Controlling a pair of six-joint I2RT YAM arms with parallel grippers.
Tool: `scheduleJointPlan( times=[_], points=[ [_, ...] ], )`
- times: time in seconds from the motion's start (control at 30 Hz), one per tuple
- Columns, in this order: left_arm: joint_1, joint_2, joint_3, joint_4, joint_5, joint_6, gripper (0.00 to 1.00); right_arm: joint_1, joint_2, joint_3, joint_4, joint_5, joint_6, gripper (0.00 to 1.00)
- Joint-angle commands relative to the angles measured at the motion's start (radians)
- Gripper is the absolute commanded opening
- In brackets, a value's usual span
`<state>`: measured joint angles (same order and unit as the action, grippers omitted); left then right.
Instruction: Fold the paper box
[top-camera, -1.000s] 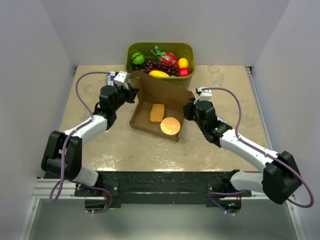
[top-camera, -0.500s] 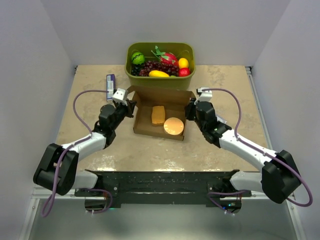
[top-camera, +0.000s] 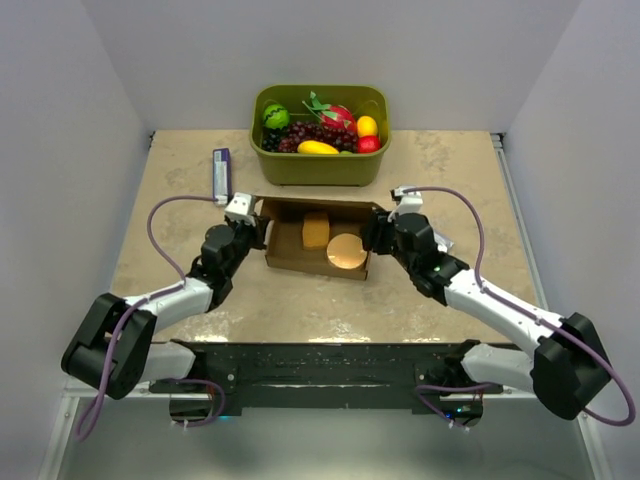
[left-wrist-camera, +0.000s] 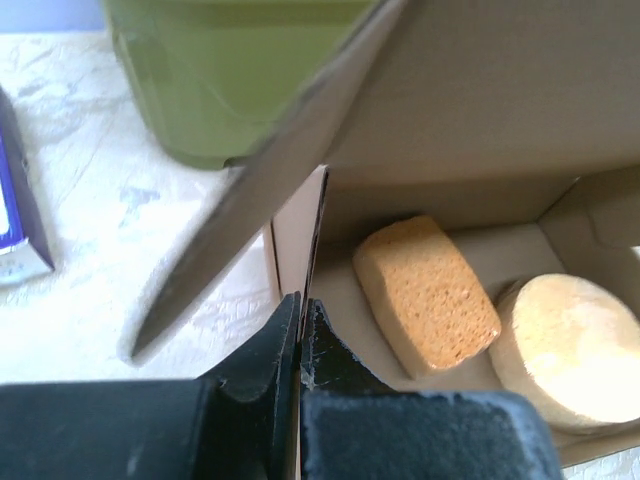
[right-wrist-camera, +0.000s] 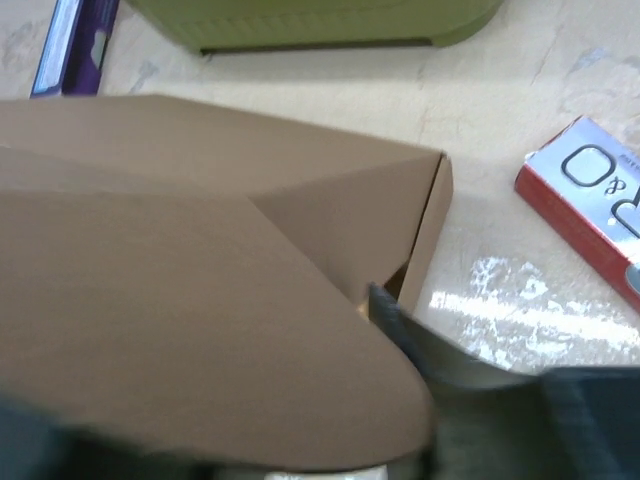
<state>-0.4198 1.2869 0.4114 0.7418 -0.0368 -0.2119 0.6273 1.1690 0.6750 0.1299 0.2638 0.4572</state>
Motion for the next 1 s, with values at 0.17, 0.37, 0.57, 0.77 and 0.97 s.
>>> scheduleJointPlan(
  times=[0.17,0.37,0.57,0.77,0.97],
  points=[
    [-0.011,0.0,-0.01,-0.197,-0.13,-0.069,0.0,0.006,-0.1,0.121,-0.347,-0.219,-0.005,0.86],
    [-0.011,-0.006,0.003,-0.223,-0.169,-0.084,0.0,0.006,-0.147,0.251,-0.607,-0.403,-0.1,0.88],
    [-0.013,-0.004,-0.005,-0.208,-0.163,-0.08,0.0,0.008,-0.175,0.379,-0.707,-0.672,-0.207,0.84],
    [-0.016,-0.027,-0.049,-0.18,-0.123,-0.064,0.0,0.005,-0.172,0.379,-0.351,-0.634,-0.02,0.73],
    [-0.016,-0.063,-0.065,-0.205,-0.124,-0.055,0.0,0.008,-0.002,0.259,0.023,-0.581,0.156,0.62]
  ],
)
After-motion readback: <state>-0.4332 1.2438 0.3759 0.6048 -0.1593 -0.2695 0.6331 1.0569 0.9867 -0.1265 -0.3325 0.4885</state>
